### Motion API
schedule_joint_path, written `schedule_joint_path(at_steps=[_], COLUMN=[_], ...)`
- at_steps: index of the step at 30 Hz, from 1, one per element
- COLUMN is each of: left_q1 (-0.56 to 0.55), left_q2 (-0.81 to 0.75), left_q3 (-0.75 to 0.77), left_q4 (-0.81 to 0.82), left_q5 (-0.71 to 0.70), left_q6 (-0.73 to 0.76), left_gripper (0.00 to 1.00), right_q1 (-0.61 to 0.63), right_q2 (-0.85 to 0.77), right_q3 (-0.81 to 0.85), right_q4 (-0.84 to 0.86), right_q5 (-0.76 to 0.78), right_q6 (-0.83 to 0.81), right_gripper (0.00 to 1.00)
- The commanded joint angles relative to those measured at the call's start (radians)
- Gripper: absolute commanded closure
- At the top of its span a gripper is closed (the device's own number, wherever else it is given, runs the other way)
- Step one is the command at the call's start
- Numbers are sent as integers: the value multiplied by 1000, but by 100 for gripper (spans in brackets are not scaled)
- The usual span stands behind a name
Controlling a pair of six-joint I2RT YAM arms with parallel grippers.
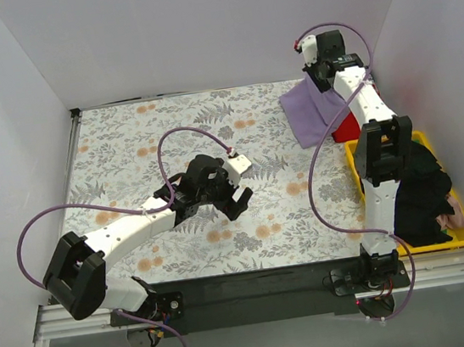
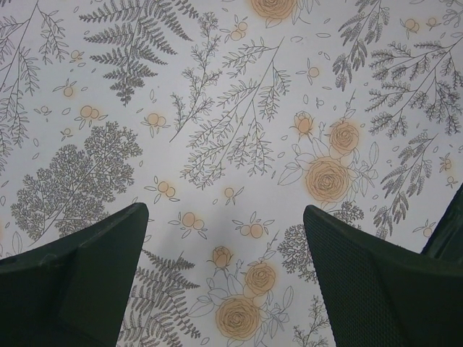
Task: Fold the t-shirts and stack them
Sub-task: Neatly place the folded tshirt to the corner
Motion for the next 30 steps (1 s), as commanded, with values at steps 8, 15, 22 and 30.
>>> schedule_joint_path(at_steps=[8, 15, 22, 30], left_q1=[-4, -4, -4, -4], left_q2=[-30, -30, -22, -15], left_q3=[-10, -7, 4, 10], left_q4=[-15, -19, -19, -19], left_q5=[15, 3, -1, -6], left_q6=[24, 53, 68, 83], left_gripper=[11, 11, 10, 10], right_q1=[-18, -25, -50, -99], right_q2=[-126, -146, -161, -141], right_q3=[62, 123, 112, 108], right_q4=[-1, -61, -81, -104], right_q5=[6, -12, -20, -55], right_q6=[-52, -29, -28, 1], right_gripper=[99, 99, 99, 99])
